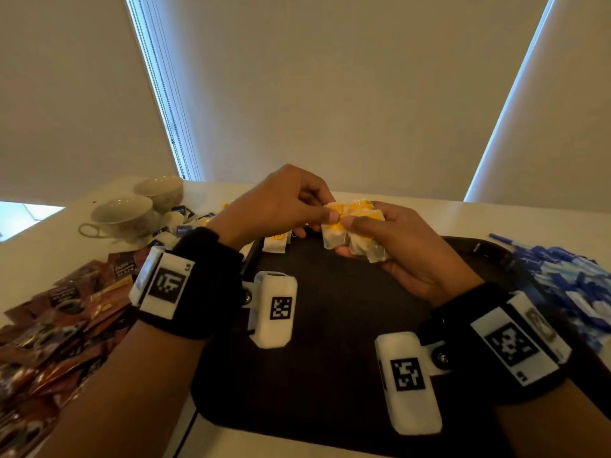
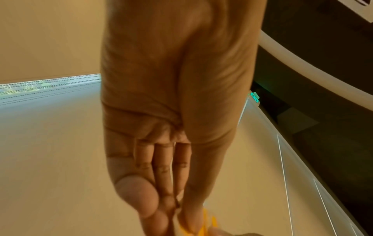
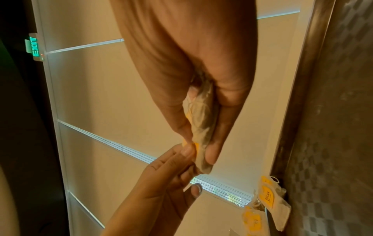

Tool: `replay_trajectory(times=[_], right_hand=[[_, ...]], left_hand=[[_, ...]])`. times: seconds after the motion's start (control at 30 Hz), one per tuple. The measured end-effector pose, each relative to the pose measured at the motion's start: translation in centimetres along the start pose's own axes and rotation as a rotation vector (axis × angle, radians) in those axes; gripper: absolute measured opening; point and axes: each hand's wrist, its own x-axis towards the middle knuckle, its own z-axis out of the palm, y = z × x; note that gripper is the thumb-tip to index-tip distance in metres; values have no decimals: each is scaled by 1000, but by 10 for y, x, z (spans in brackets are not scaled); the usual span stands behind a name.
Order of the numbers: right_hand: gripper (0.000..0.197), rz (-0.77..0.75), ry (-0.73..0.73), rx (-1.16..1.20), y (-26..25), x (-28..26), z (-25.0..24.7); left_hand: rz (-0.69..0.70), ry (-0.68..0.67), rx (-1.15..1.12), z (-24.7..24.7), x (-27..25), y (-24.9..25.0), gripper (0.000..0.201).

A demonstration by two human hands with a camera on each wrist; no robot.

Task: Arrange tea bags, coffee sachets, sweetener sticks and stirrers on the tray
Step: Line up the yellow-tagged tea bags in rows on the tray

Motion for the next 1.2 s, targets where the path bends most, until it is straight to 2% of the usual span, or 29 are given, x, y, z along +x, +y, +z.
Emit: replay_trajectory(times=[0.23, 0.4, 0.47, 0.57, 0.77, 0.87, 1.03, 1.2], right_hand=[[19, -5, 55, 31, -1, 3, -4], [20, 4, 78, 96, -5, 3, -8], [15, 1, 89, 106, -6, 4, -10], [12, 19, 104, 146, -6, 6, -10], [13, 76, 118, 230, -5, 7, -7], [17, 96, 116, 238, -6, 6, -7], [24, 100, 106, 170, -4, 7, -8], [15, 84, 65, 49, -3, 6, -10]], left_hand=[[-24, -4, -5, -10, -2, -1, 3], [-63, 108, 81, -40, -12, -9, 5], [-135, 68, 148, -50, -11, -17, 4], [-244, -82, 258, -49, -3, -27, 4], [-347, -309, 385, -39, 22, -51, 7], [-368, -321, 403, -35, 32, -64, 9], [-365, -268, 476, -31, 44, -81, 8], [-344, -223, 539, -25, 51, -93, 12]])
